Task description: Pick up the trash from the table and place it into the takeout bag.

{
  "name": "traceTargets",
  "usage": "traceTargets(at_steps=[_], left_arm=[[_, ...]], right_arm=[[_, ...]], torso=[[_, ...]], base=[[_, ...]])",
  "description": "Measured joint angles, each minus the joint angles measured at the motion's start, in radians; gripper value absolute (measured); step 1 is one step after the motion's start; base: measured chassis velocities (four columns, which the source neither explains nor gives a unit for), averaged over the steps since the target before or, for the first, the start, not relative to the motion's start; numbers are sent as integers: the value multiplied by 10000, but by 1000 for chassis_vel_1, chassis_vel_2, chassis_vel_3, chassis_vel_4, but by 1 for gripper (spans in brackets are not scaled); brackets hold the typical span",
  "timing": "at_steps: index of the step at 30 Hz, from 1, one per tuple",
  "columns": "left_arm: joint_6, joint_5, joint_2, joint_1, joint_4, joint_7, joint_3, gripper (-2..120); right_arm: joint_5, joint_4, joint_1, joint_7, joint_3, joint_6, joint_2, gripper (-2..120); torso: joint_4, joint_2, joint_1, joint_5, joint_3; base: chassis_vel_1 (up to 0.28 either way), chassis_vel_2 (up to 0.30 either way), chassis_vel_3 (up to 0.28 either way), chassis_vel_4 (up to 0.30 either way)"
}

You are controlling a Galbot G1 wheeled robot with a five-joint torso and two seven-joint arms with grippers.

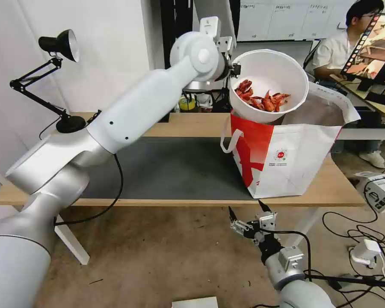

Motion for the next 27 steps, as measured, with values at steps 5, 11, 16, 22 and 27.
traceTargets(at_steps=[5, 11, 16, 22, 27], left_arm=[[-237, 223, -118, 101, 10, 14, 224, 0], [-375, 580, -150, 243, -86, 26, 540, 0], [-412, 809, -201, 352, -122, 30, 603, 0], [-494, 1000, -257, 348, -44, 40, 616, 0], [-723, 1484, -236, 378, -79, 199, 758, 0]], right_arm=[[0, 0, 0, 0, 0, 0, 0, 100], [0, 0, 0, 0, 0, 0, 0, 100], [0, 0, 0, 0, 0, 0, 0, 100], [0, 0, 0, 0, 0, 0, 0, 100], [0, 0, 0, 0, 0, 0, 0, 100]], torso=[[0, 2, 0, 0, 0], [0, 2, 0, -1, 0], [0, 2, 0, -1, 0], [0, 2, -1, -1, 0], [0, 2, -2, -1, 0]], base=[[0, 0, 0, 0], [0, 0, 0, 0], [0, 0, 0, 0], [0, 0, 0, 0], [0, 0, 0, 0]])
